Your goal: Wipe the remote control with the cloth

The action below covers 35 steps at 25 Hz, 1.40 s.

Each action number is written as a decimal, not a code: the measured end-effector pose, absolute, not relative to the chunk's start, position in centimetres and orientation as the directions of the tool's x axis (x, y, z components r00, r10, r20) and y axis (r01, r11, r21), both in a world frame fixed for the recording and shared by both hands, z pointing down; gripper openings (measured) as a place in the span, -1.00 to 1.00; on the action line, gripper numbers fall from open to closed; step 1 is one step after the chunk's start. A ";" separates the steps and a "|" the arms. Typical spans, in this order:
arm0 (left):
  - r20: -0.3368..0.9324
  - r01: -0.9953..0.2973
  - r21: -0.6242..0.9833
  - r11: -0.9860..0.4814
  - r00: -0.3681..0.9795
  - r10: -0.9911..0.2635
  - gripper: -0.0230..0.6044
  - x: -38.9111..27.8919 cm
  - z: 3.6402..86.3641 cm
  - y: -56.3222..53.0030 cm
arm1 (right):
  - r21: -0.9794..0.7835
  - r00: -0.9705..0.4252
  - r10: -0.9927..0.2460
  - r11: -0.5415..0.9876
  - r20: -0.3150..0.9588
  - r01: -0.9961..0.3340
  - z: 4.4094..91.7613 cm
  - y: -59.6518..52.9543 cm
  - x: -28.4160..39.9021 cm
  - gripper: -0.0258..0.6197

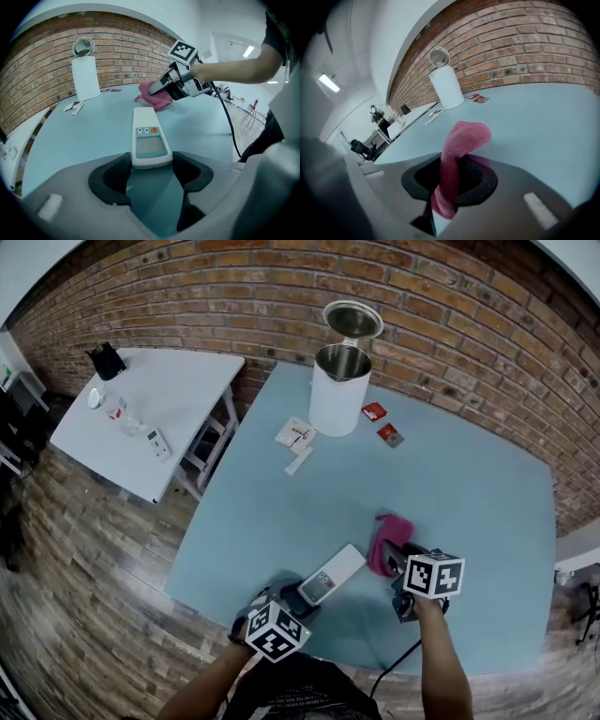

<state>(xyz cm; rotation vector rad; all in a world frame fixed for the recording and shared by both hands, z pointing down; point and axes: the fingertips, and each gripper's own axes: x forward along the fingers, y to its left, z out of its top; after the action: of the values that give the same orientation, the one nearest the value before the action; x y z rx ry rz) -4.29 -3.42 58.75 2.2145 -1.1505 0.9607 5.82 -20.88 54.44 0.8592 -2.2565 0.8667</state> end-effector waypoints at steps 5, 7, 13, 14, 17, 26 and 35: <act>0.756 -0.832 0.079 -0.549 0.409 -0.511 -0.03 -4.3 58.7 -3.4 | -0.494 -0.669 -0.404 0.459 0.624 -0.739 55.1 -18.6 5.9 -0.68; 0.757 -0.830 0.077 -0.553 0.410 -0.509 -0.03 -4.2 58.7 -3.5 | -0.533 -0.679 -0.427 0.421 0.597 -0.734 55.0 -18.0 5.7 -0.68; 0.760 -0.822 0.075 -0.564 0.414 -0.501 -0.03 -4.2 58.8 -3.6 | -0.589 -0.669 -0.486 0.333 0.562 -0.736 54.6 -15.8 5.2 -0.68; 0.760 -0.821 0.075 -0.565 0.414 -0.501 -0.03 -4.1 58.8 -3.6 | -0.601 -0.671 -0.493 0.321 0.554 -0.732 54.6 -15.3 5.0 -0.68; 0.761 -0.819 0.074 -0.569 0.415 -0.499 -0.03 -4.1 58.8 -3.6 | -0.641 -0.676 -0.509 0.278 0.533 -0.715 54.5 -14.0 4.6 -0.68; 0.758 -0.810 0.066 -0.582 0.420 -0.499 -0.06 -3.9 58.7 -3.5 | -0.716 -0.672 -0.543 0.173 0.504 -0.677 54.4 -10.6 3.2 -0.68; 0.758 -0.807 0.075 -0.586 0.428 -0.493 -0.08 -3.9 58.8 -3.6 | -0.766 -0.697 -0.516 0.114 0.499 -0.633 54.6 -7.7 1.3 -0.68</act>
<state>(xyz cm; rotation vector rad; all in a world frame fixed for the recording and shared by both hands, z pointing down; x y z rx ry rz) -3.86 -3.56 58.77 2.2561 -1.1017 0.9871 1.33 -7.67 54.60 1.1718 -2.2611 1.6477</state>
